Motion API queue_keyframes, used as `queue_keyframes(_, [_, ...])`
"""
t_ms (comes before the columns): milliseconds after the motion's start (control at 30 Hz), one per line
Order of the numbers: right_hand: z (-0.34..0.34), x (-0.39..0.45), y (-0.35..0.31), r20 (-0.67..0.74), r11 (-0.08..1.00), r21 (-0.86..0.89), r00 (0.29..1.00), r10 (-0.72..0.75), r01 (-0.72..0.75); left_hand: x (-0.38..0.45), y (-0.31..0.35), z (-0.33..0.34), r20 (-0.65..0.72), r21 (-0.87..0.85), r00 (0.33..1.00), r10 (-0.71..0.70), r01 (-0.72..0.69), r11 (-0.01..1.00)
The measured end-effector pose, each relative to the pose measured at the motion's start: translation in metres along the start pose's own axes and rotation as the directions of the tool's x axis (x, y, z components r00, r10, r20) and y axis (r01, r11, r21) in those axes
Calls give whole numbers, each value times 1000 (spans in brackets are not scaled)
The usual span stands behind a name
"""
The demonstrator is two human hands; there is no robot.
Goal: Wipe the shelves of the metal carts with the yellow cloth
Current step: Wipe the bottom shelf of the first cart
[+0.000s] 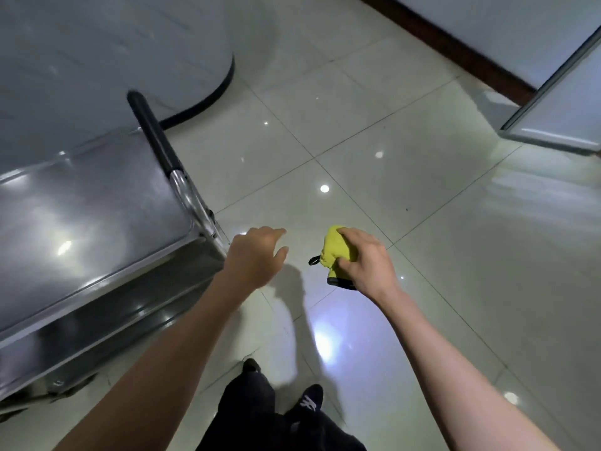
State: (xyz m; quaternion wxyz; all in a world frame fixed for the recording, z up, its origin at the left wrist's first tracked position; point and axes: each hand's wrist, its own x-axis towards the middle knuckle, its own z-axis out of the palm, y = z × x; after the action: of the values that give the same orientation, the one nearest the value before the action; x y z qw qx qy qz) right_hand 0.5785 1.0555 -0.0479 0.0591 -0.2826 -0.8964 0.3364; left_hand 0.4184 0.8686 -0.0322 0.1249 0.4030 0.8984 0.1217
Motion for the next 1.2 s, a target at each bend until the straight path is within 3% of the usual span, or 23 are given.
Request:
queue_keyframes(233, [-23,119,5,31,993,-63,994,-103,104,112,-13,-8,52,48,996,-69,66,997])
queue_keyframes(800, [-72,407,12,78,990,-88,992,-101,107,391,-42,-66,42,5,986,-160,160,987])
queue_keyframes(1200, [-88,644,-27,213,934,59,909,-358,354,541,-87,-119,-41,13,919,-392,393,920])
